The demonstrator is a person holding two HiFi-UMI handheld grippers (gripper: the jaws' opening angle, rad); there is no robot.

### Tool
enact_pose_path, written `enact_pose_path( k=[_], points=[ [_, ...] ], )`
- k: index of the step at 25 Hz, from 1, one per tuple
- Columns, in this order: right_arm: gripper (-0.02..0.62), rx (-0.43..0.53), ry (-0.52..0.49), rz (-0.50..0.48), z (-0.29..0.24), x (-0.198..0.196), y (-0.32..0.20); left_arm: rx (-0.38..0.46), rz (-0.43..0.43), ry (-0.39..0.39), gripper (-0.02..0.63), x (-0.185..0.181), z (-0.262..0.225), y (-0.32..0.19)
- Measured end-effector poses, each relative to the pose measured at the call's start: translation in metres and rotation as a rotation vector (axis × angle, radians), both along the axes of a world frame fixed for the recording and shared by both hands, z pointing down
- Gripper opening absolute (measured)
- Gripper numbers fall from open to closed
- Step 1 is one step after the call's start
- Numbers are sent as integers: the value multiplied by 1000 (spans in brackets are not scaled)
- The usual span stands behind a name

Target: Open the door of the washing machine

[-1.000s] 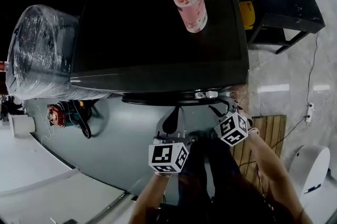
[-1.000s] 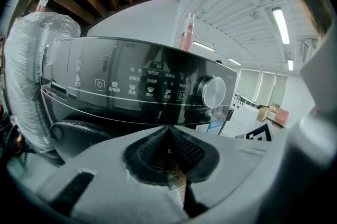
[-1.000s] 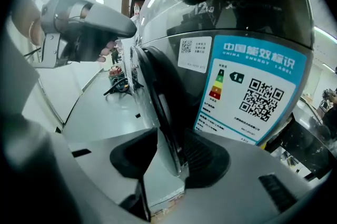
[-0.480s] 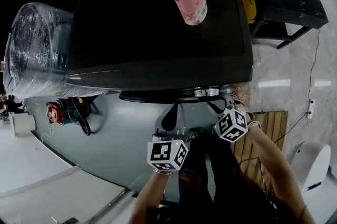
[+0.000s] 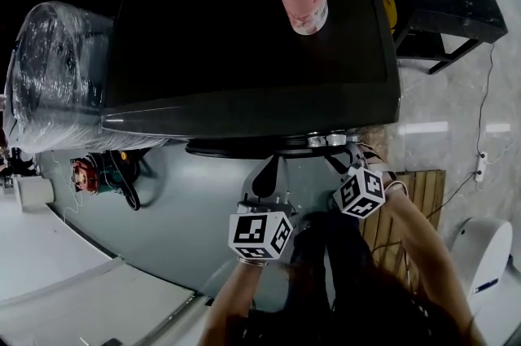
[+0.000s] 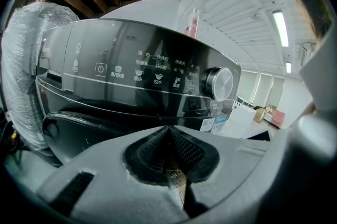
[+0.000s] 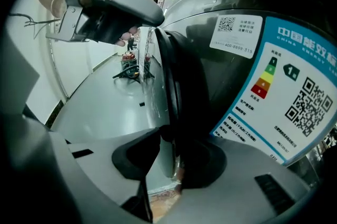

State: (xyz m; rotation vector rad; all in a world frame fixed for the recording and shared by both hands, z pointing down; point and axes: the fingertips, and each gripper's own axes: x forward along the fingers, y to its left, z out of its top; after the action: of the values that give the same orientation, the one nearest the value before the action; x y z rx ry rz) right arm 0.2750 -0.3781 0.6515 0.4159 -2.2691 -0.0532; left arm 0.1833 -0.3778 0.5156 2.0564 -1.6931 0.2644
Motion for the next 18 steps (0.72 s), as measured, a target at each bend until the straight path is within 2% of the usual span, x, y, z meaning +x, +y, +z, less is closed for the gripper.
enact_pose_path(
  k=[8,18],
  points=[
    [121,-2,47,97,1,0,-1,22,39,22,12,-3,-4,7],
    [123,-1,120,124,2,-1,1,14,90,33,12,-9,4,27]
  ],
)
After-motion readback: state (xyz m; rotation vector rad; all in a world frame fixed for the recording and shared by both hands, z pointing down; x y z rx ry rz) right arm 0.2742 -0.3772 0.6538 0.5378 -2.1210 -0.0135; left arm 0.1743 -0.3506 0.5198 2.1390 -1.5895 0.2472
